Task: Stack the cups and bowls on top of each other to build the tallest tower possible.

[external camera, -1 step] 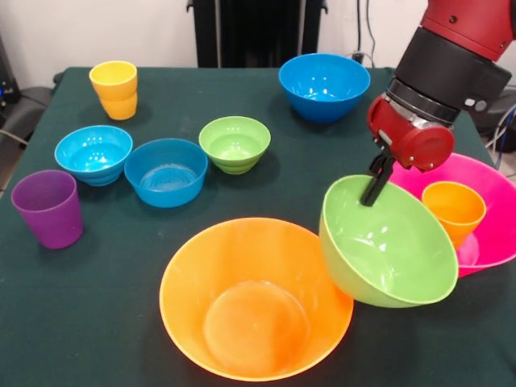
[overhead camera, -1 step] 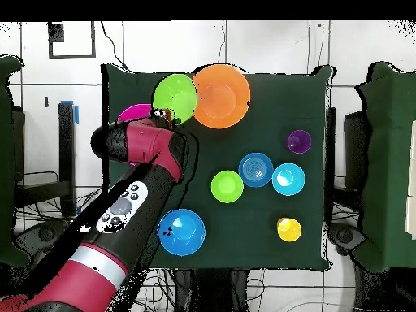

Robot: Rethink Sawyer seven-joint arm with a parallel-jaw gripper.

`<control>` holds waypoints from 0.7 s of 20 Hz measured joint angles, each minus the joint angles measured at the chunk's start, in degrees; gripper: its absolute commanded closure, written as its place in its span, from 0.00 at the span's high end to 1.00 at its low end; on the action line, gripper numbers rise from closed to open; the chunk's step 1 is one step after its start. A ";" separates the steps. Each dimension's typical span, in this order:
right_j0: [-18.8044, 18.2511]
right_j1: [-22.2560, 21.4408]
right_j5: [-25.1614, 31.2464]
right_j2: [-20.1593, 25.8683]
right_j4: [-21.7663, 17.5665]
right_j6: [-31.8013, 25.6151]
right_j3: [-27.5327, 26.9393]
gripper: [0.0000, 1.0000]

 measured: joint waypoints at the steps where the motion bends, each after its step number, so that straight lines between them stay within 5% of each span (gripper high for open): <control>1: 0.14 0.16 0.00 -0.21 0.17 0.00 0.00 0.00; 14: 2.75 1.07 1.07 -5.92 2.05 0.00 -0.01 0.00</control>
